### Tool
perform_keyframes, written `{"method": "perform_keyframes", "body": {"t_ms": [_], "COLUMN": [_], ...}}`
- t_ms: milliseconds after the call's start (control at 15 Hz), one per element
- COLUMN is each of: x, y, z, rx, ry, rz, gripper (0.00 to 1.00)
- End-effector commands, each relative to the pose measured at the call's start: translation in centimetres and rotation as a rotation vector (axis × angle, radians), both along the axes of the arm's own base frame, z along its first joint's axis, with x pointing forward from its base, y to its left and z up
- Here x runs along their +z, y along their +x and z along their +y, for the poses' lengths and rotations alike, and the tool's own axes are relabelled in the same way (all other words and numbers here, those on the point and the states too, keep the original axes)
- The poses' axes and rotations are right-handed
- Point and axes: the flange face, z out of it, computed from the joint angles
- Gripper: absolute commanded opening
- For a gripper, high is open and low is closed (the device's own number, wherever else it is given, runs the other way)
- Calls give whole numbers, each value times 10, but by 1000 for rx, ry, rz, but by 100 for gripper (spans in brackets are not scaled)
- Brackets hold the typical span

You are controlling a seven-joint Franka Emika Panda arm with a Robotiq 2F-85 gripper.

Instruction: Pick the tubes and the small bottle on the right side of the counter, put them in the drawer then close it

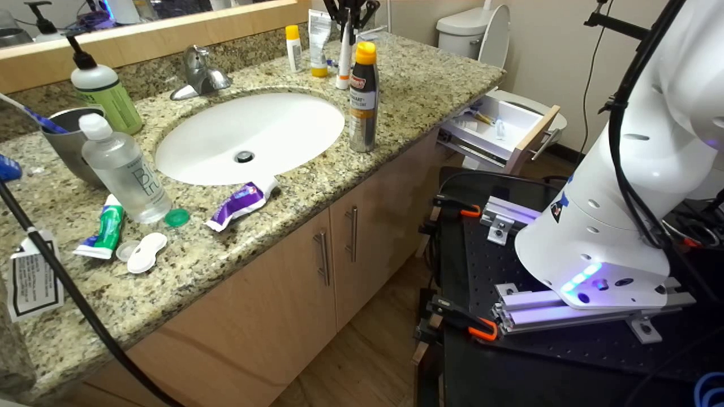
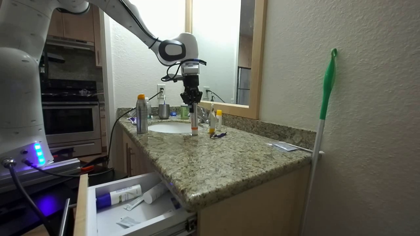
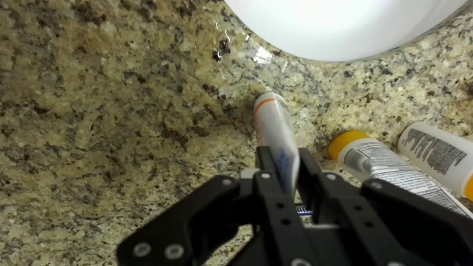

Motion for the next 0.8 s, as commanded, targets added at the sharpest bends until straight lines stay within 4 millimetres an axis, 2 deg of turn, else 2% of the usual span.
{"method": "perform_keyframes", "body": {"t_ms": [0,133,267,533,733], "x": [7,22,52,118,157], "y": [-6,-14,-37,-103,-173], "z": [-4,-3,-3,-9,-22], "rx": [18,61,170,386,540], "ry": [17,32,48,31,0], "rz": [0,19,92,194,226], "gripper": [0,3,3,3,3]}}
